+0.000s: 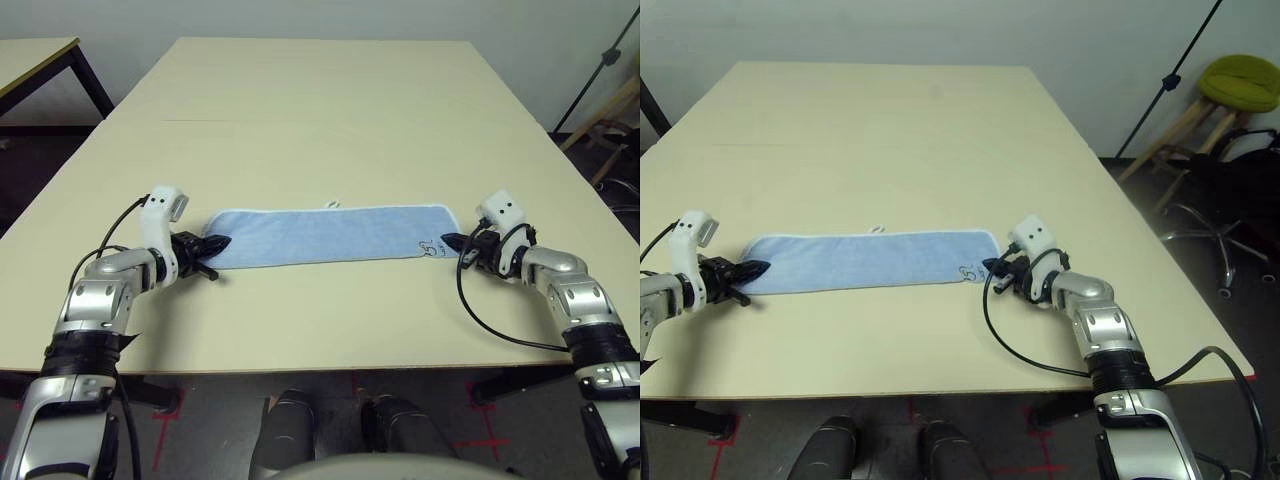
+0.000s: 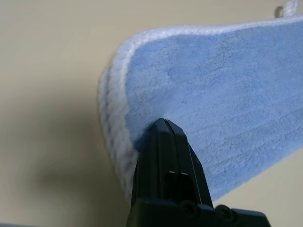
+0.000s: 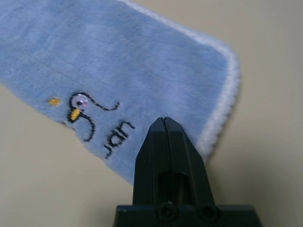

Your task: Fold the towel and set it aside.

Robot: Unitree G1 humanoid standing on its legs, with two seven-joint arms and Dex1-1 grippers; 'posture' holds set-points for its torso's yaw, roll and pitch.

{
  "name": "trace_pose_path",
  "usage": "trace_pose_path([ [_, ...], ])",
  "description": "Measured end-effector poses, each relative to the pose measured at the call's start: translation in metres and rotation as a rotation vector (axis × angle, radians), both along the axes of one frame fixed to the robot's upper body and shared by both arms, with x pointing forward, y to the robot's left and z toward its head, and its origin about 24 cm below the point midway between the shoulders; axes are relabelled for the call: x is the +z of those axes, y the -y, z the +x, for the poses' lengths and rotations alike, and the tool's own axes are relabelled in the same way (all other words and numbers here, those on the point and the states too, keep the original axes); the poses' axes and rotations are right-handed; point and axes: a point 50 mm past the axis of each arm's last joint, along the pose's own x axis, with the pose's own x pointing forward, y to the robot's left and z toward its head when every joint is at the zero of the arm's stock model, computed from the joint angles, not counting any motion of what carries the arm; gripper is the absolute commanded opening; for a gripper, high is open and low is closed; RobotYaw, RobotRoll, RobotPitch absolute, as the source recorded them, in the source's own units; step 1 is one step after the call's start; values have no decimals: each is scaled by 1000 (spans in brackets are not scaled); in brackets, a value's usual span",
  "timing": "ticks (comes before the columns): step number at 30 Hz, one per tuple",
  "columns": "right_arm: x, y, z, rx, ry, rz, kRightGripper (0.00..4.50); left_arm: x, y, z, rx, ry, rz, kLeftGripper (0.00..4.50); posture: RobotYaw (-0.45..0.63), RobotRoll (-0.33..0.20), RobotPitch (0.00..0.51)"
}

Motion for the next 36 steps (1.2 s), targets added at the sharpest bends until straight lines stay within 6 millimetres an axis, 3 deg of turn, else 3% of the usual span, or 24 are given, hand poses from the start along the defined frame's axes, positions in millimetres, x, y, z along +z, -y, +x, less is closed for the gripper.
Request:
trace_pose_path([
  [4,20,15,-7,-84,-26,238,24,5,-3,-2,-5,20,-17,0,146,0,109],
  [7,39,28,-24,-111,-79,365,930,15,-4,-1,-20,64,-20,375,152,0,111],
  [9,43,32,-35,-141,-131,412,1670,22,-5,-1,-30,97,-12,891,144,0,115],
  [16,47,32,-63,-258,-403,557,4309,56,-2,1,-166,244,-16,3335,132,0,124],
  [17,50,32,-64,-270,-428,564,4500,62,0,1,-197,273,-20,3637,128,0,126],
  [20,58,26,-62,-295,-474,595,4500,76,6,-2,-295,318,-30,4472,131,0,122],
  [30,23,-17,-41,-469,-574,732,4500,78,24,-15,-508,379,-176,4472,138,0,111],
  [36,24,-34,-29,-581,-565,802,4500,79,25,-16,-522,386,-179,4472,141,0,109],
])
